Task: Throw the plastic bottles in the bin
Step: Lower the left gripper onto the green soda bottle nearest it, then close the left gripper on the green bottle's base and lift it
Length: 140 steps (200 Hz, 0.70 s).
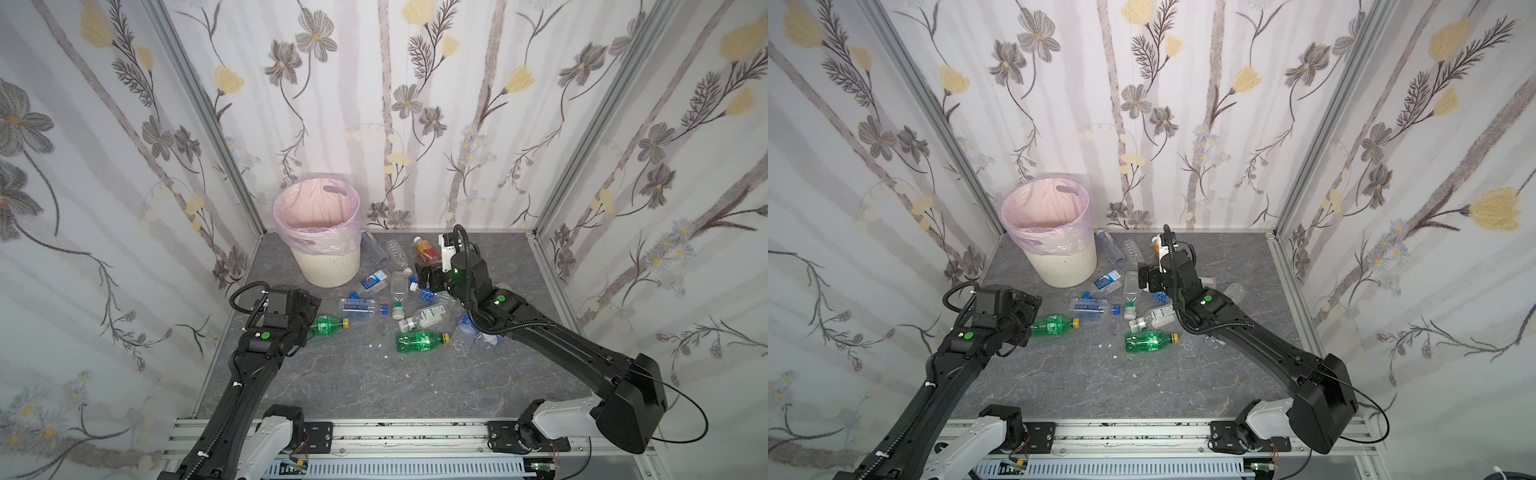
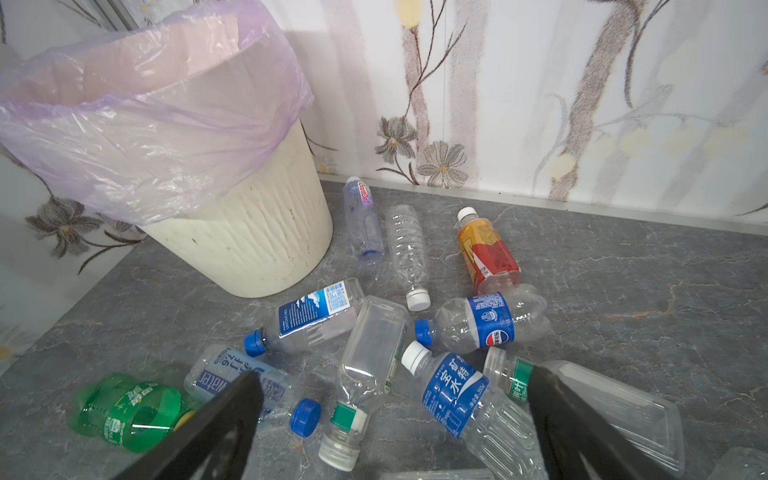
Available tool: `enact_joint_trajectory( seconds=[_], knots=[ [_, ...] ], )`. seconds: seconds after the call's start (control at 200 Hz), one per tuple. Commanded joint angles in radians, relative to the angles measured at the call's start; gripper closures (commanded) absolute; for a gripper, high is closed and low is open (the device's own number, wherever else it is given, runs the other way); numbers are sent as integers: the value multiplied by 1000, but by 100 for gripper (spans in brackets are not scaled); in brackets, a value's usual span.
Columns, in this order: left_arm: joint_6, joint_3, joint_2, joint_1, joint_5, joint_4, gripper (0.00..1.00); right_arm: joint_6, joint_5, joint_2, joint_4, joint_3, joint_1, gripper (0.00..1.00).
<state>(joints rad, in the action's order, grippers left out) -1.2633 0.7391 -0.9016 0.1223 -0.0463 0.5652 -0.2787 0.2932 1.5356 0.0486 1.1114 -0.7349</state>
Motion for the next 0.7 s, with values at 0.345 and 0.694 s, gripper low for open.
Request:
enact_joint_trajectory(
  seconds=[0.345,0.694],
  knots=[
    [17,-186,-114,-164,-178,-231,13,18,-76,173,-10,60,-65,0],
    [86,-230,-223,-250,-220,-304,18,17,-76,265,-16,125,-95,0]
  ],
)
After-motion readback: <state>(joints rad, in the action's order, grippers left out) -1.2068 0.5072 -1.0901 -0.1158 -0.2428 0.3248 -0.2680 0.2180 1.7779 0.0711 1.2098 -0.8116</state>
